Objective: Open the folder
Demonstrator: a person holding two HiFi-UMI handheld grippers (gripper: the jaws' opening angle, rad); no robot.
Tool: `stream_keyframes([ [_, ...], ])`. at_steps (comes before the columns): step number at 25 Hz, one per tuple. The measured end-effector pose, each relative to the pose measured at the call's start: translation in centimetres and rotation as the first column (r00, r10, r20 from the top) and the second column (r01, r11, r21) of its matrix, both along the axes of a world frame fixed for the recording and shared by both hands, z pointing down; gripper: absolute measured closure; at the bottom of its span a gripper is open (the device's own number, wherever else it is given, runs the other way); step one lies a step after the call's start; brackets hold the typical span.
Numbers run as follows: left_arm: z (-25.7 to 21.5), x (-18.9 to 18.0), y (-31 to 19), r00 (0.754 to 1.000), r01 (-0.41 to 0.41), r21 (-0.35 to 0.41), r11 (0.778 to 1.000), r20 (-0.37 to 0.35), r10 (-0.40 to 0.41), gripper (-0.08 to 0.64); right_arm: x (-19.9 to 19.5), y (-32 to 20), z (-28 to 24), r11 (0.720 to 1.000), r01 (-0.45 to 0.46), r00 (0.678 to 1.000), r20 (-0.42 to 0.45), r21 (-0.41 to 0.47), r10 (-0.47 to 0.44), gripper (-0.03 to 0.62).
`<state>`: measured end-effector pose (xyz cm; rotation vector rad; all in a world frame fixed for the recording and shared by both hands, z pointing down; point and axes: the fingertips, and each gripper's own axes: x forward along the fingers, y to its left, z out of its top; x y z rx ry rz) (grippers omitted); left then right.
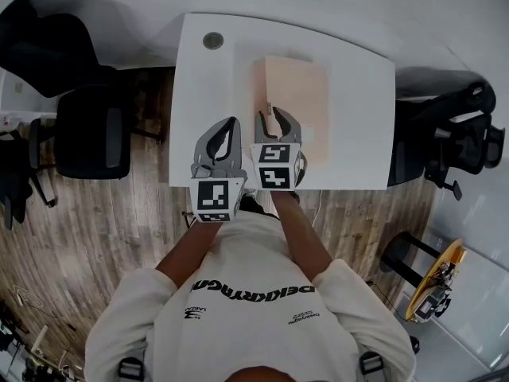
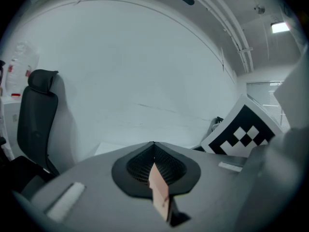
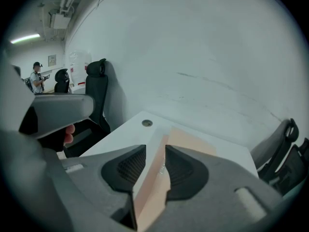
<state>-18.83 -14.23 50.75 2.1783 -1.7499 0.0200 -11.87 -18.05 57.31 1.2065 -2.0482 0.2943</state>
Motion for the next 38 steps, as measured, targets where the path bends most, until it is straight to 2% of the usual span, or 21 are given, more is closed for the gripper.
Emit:
stream_keyframes([
  [16, 1.5, -1.0, -1.0, 1.0, -0.022, -0.019, 1.0, -0.019, 0.021, 0.563, 1.1, -1.1, 4.9, 0.997, -0.065, 0.989, -0.138, -0.046, 0.058, 0.472],
  [22, 2.0, -1.5, -1.1, 1.0, -0.019, -0.027, 0.999, -0.024, 0.019, 0.563, 1.4, -1.5, 6.7, 0.996, -0.07, 0.981, -0.187, -0.058, 0.058, 0.436],
  [30, 2.2, -1.7, -1.3, 0.999, -0.021, -0.026, 0.999, -0.025, 0.02, 0.563, 1.9, -0.9, 8.3, 0.998, -0.041, 0.949, -0.314, -0.041, 0.026, 0.436],
  [33, 2.4, -1.8, -1.4, 1.0, -0.019, -0.03, 0.999, -0.024, 0.018, 0.563, 2.4, -0.9, 8.2, 0.999, -0.039, 0.94, -0.34, -0.018, 0.031, 0.465],
  [38, 2.7, -1.5, -1.5, 0.999, -0.028, -0.034, 0.999, -0.022, 0.027, 0.563, 2.6, -1.1, 7.0, 0.999, -0.053, 0.951, -0.304, 0.005, 0.052, 0.506],
])
